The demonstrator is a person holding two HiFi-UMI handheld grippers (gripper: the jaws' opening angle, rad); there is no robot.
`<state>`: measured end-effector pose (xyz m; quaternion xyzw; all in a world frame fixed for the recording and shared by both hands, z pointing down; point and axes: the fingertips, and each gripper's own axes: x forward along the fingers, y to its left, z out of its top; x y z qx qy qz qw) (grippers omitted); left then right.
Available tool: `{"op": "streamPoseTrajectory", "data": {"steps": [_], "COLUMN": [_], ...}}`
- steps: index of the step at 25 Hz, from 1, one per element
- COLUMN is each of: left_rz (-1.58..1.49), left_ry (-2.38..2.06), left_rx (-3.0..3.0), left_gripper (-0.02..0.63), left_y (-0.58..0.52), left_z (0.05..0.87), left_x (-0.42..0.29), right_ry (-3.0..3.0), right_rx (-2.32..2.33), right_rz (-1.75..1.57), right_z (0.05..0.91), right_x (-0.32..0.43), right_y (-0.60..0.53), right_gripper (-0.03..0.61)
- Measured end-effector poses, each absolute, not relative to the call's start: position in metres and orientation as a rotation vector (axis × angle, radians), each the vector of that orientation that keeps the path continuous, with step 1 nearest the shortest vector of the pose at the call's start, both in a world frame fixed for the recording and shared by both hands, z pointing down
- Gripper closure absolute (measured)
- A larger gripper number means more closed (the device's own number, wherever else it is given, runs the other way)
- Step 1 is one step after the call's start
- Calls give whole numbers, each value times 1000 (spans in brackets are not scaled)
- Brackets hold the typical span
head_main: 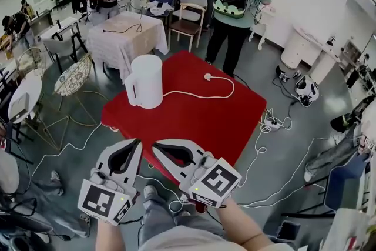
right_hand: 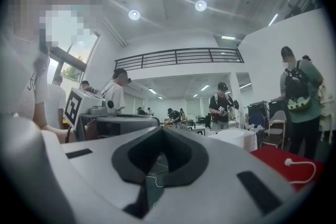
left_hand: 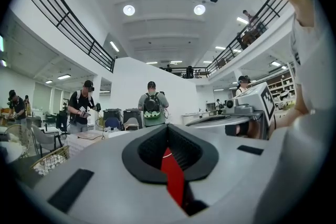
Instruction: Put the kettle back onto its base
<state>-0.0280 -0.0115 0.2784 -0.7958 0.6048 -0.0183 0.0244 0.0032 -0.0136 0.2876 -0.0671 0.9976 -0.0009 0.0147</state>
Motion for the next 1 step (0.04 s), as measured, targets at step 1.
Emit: {"op": "streamPoseTrajectory", "data": {"steps": [1], "left_rz": [-61], "left_ry": [1873], "left_rx": [-2462], "left_gripper": [603], "left_y": [-8], "left_z": [280], "left_x": [-23], "right_ry": [3104], "right_rx": [-207], "right_rz": [-2], "right_z": [289], "right_x": [8], "right_y": [-10], "right_gripper": [572]}}
